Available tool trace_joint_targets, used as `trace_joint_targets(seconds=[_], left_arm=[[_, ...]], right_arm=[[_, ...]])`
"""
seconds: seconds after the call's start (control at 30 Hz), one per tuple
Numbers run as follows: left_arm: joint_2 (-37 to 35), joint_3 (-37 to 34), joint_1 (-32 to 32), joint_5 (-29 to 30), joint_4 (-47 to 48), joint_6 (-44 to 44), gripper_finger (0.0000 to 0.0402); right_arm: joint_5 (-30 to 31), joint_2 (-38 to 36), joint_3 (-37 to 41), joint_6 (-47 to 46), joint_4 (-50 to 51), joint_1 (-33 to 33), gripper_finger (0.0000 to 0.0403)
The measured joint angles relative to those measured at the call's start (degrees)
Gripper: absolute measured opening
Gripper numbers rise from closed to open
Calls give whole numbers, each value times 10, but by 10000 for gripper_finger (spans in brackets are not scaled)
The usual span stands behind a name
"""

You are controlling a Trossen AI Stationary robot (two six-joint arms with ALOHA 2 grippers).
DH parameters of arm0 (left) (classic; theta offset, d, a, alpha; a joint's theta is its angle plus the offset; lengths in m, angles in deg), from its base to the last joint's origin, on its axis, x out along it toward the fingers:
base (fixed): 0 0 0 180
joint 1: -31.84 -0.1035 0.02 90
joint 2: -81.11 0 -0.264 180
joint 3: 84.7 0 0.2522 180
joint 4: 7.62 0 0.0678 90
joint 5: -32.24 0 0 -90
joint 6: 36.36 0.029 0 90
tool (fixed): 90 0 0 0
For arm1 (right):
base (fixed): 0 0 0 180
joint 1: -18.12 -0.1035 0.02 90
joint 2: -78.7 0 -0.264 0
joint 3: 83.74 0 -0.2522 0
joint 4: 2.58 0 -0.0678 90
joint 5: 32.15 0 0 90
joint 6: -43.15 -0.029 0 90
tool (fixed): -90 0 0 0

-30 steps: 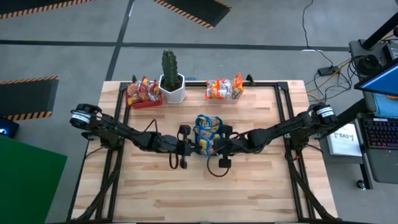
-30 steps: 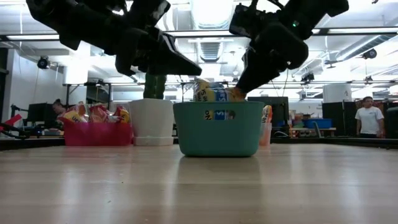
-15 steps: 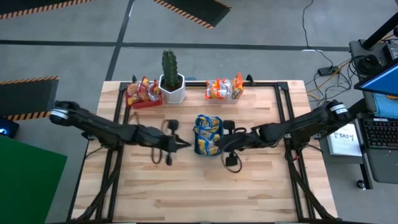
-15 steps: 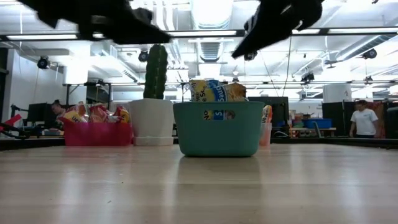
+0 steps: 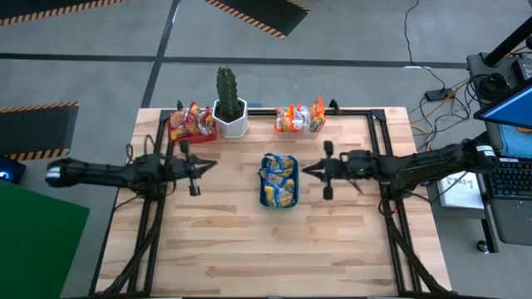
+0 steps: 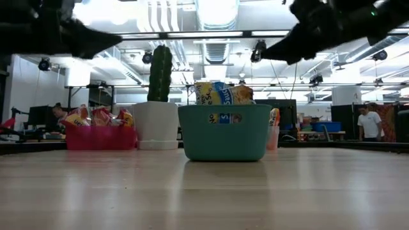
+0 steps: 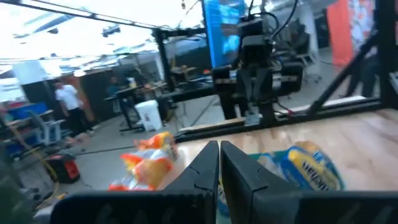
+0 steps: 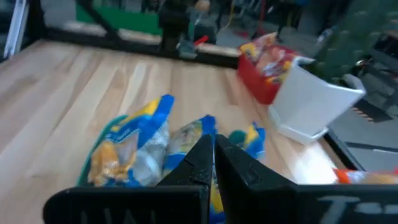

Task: Sort Maruchan noodles
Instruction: Return to Home Position

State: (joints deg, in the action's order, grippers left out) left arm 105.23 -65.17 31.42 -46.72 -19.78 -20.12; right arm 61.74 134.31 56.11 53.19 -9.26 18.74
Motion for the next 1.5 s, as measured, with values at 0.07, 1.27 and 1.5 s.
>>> trace_joint_targets(seconds=[0.07,1.27,1.5], left_arm=[[-52,-25,-14,0,13,-5,0],[-231,-52,-47,42,190,-80,0],[-226,-52,-47,41,197,-80,0]], right_arm=[[-7,-32,28,-8,-29,15,9],[-75,-544,257,-61,46,50,9],[-68,-532,257,-101,118,50,9]])
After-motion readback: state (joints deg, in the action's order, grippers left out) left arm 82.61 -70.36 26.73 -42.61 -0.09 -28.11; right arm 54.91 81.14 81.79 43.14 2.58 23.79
